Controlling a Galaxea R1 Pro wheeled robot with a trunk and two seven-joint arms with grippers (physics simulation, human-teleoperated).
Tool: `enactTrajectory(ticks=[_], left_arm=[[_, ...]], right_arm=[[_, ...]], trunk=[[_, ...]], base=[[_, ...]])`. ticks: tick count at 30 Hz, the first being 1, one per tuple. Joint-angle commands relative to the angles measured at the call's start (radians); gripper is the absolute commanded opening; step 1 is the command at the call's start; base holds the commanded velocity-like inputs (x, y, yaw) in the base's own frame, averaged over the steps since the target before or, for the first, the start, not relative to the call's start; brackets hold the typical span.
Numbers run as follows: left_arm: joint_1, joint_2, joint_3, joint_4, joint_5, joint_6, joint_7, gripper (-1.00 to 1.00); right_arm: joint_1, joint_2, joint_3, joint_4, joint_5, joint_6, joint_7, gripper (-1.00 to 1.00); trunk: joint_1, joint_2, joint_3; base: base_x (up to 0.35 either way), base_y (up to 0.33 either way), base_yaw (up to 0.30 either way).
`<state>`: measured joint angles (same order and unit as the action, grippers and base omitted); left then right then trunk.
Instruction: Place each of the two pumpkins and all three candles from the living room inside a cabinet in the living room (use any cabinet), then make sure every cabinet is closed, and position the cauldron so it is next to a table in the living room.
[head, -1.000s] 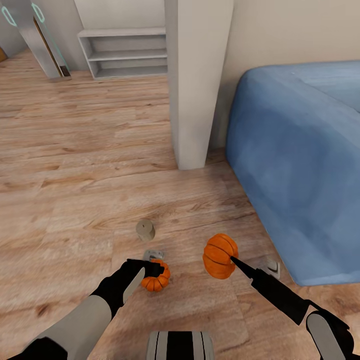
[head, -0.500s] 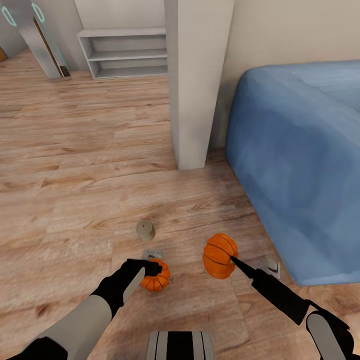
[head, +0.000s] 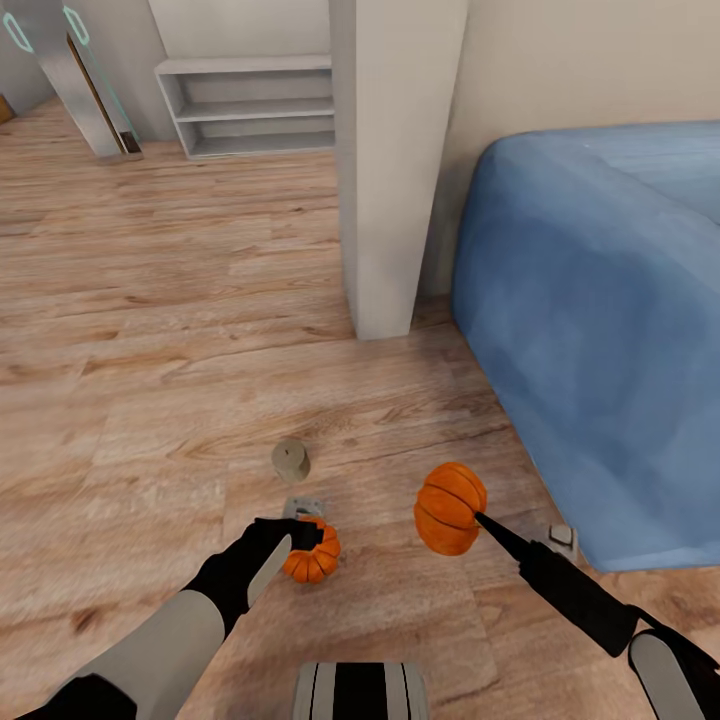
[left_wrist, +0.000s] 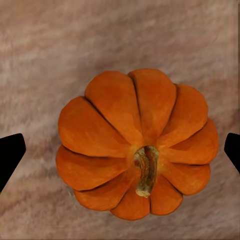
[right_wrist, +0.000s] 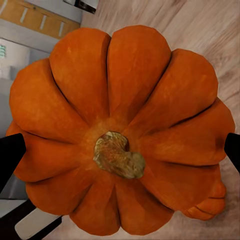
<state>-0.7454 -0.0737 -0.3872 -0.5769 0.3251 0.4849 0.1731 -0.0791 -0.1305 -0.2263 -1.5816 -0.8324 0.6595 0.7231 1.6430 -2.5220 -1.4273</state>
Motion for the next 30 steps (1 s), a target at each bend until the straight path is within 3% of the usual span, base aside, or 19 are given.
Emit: enactTrajectory(ticks=[1, 9, 23, 30], left_arm=[[0.0, 0.001, -0.005, -0.001, 0.011, 0.001, 0.009, 1.0], [0.0, 0.0, -0.005, 0.001, 0.01, -0.023, 0.005, 1.0], [0.006, -0.001, -0.013, -0.003, 0.009, -0.026, 0.003, 1.0], [0.006, -0.001, -0.027, -0.003, 0.009, -0.044, -0.005, 1.0]], right_arm=[[0.0, 0.0, -0.001, 0.0, -0.007, 0.008, 0.002, -1.0], [0.0, 0.0, -0.002, 0.0, -0.007, 0.008, 0.002, -1.0], [0.0, 0.0, -0.001, 0.0, -0.007, 0.008, 0.003, -1.0], [0.001, 0.0, -0.001, 0.0, -0.007, 0.008, 0.003, -1.0]], trunk=[[0.0, 0.0, -0.001], [0.0, 0.0, -0.001], [0.004, -0.002, -0.035], [0.004, -0.002, -0.035]], base=[[0.0, 0.0, 0.0], [0.0, 0.0, 0.0], [0.0, 0.0, 0.0], [0.0, 0.0, 0.0]])
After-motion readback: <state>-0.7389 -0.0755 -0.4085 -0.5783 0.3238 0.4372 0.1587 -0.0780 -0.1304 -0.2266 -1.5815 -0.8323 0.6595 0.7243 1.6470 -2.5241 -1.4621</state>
